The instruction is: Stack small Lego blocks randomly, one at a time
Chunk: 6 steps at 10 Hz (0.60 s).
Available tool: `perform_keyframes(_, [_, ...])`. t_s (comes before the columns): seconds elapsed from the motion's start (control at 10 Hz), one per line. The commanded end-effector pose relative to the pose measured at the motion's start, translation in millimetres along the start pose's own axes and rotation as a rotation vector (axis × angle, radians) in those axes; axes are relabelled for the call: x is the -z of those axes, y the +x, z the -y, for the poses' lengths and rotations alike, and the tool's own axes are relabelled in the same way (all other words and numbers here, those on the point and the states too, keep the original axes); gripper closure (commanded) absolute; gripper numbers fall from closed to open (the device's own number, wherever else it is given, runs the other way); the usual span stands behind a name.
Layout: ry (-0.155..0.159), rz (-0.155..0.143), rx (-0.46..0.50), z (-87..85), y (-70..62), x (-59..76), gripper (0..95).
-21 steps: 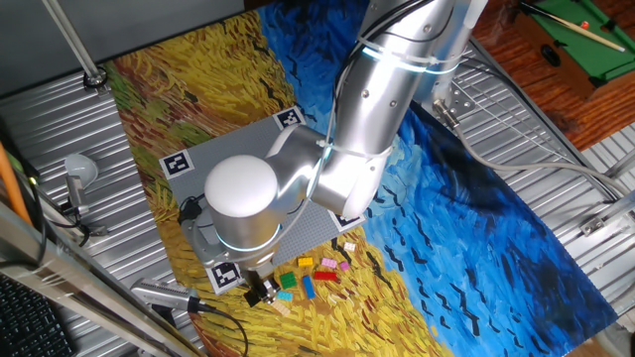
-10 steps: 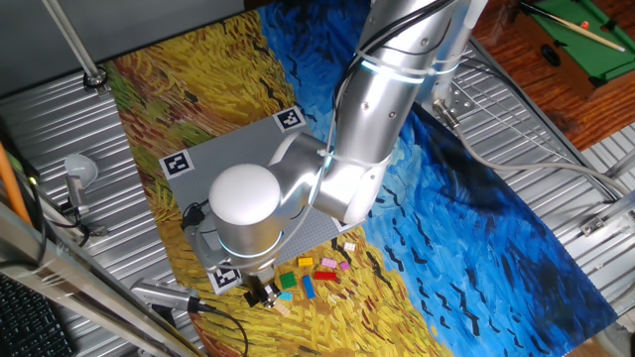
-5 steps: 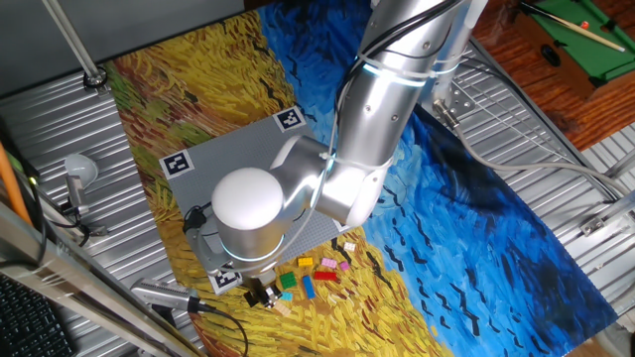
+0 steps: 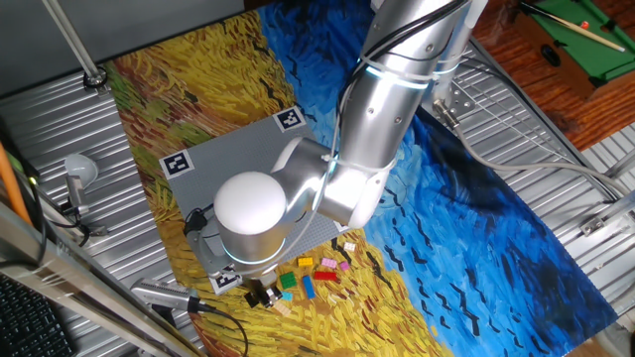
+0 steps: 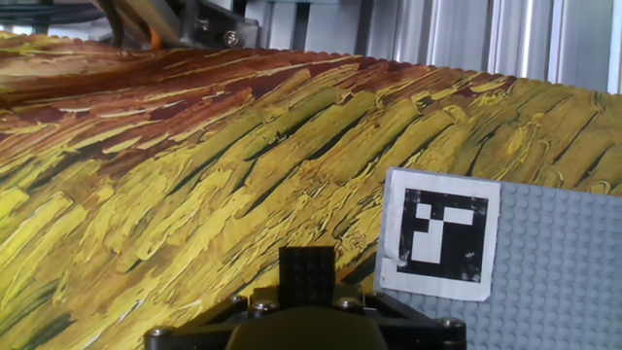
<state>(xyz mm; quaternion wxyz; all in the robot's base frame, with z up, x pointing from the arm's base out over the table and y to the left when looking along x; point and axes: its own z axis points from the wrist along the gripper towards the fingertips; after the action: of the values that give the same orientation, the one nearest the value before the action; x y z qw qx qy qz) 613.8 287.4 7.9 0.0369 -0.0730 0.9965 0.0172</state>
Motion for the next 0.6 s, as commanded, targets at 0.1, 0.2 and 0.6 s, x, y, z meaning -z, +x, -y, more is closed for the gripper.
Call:
perform_keyframes(0.1, [0.001,-0.011,0.003,-1.1,-0.8,5.5,95.0])
perform_keyframes(0.2, [0.0,-0.017,0.005,0.4,-0.4,11.2,95.0])
perform_keyframes(0.6, [0.002,-0.029,0.05,31.0,10.7,36.7,95.0])
